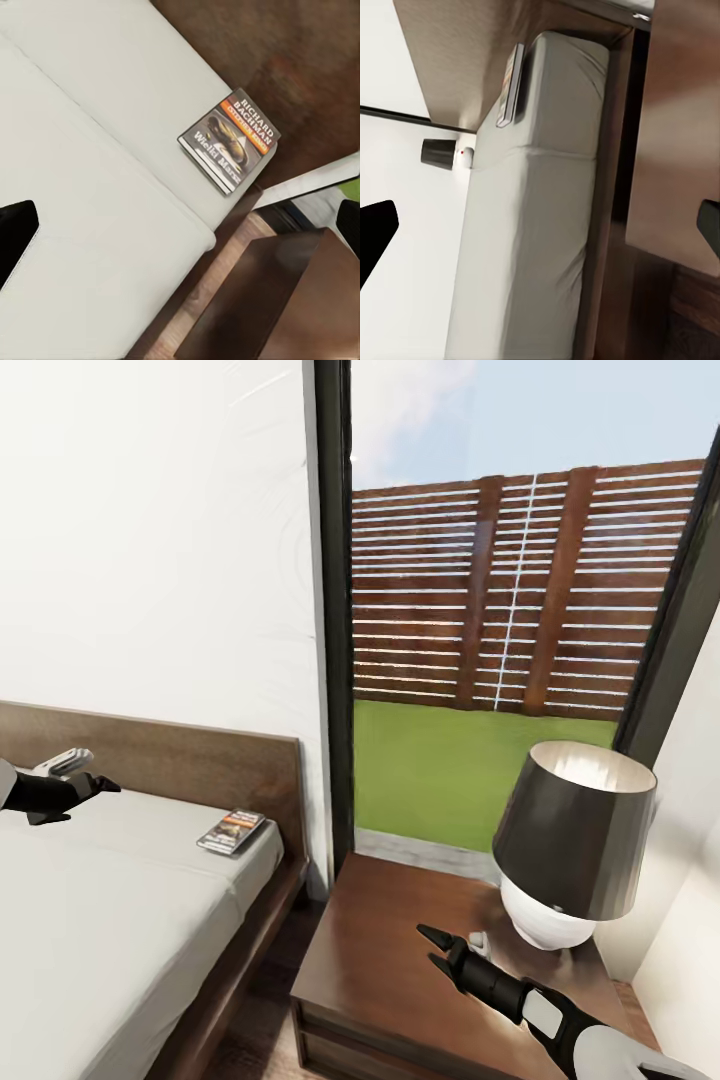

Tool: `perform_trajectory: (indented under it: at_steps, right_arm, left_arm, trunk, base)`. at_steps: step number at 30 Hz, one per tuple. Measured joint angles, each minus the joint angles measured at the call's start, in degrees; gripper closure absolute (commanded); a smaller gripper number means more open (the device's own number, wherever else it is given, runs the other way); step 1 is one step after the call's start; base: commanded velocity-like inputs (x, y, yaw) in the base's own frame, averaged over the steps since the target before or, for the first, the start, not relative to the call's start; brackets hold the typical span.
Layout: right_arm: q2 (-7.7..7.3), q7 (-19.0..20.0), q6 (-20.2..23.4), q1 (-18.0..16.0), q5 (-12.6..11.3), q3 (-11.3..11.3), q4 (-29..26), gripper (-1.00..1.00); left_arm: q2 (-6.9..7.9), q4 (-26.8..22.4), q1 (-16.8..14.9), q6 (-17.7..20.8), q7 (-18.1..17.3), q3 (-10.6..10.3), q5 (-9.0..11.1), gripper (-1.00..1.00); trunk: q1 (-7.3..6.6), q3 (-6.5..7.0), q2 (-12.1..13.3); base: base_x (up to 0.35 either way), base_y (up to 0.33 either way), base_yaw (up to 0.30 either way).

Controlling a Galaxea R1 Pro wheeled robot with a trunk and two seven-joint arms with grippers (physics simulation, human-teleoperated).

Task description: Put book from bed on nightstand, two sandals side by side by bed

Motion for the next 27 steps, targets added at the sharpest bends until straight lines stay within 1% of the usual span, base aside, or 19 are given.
perform_trajectory:
  at_steps: [8, 18, 27]
  right_arm:
    - [0.0, 0.01, 0.0, 0.0, 0.01, 0.0, 0.0, -1.0]
    - [0.0, 0.01, 0.0, 0.0, 0.09, 0.01, 0.0, -1.0]
    - [0.07, 0.0, 0.0, 0.0, 0.15, 0.0, 0.0, -1.0]
  left_arm:
    - [0.01, -0.06, 0.01, 0.01, 0.0, 0.0, -0.02, -1.0]
    - [0.01, -0.04, 0.01, -0.05, 0.0, 0.0, -0.02, -1.0]
    - [0.05, -0.04, 0.0, -0.07, 0.01, -0.01, 0.02, -1.0]
  trunk:
    - [0.0, 0.0, 0.0]
    - [0.0, 0.0, 0.0]
    - [0.0, 0.0, 0.0]
  base:
    - [0.083, 0.064, -0.025]
    - [0.078, 0.008, -0.104]
    - [0.073, 0.001, -0.026]
